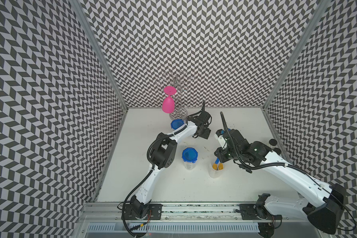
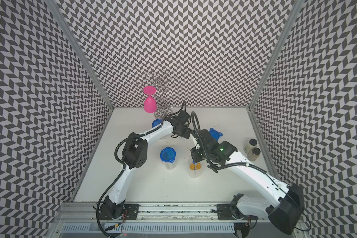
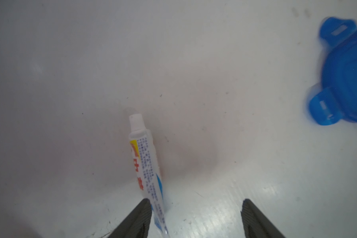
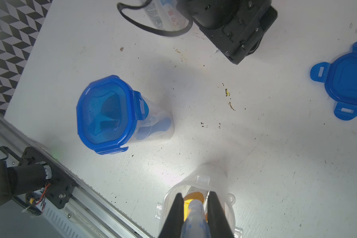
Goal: Pack away toiletry kits
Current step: Pick up the toiletry item from the center of the board.
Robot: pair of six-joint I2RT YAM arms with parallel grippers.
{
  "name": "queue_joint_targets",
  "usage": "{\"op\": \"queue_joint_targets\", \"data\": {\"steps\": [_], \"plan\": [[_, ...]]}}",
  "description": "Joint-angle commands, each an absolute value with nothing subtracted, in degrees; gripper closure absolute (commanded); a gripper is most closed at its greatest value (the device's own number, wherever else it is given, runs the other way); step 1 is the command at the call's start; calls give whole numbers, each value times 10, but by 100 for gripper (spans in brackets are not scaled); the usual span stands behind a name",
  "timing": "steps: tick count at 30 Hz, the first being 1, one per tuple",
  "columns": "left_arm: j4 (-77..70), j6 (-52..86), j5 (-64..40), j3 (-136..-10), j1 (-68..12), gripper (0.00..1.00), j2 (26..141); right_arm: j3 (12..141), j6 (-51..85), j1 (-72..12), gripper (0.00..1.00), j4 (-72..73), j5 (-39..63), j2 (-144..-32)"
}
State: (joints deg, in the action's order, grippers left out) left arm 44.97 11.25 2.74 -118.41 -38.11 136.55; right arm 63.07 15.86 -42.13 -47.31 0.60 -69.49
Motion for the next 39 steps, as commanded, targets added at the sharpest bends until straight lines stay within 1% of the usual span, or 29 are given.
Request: {"op": "queue_joint_targets", "data": {"steps": [1, 9, 17, 20, 24, 27, 29, 39], "plan": [[480, 118, 83, -1217, -380, 27, 1371, 634, 146, -428, 100, -468, -21, -710], [471, 116, 85, -1216, -367, 27, 1397, 624, 144, -439, 100, -462, -24, -716], [466, 111, 67, -1204, -367, 31, 1407, 649, 152, -443, 100, -465, -39, -697], [463, 111, 62, -1196, -368, 33, 1406, 656, 155, -445, 100, -469, -50, -694], [462, 110, 61, -1188, -370, 45, 1406, 664, 153, -453, 100, -482, -71, -694], [459, 108, 57, -1186, -371, 47, 1407, 662, 156, -462, 100, -473, -71, -685], [459, 107, 58, -1185, -372, 51, 1409, 657, 157, -466, 100, -466, -73, -679], [460, 105, 53, -1174, -372, 82, 1408, 621, 154, -467, 100, -463, -99, -694]]}}
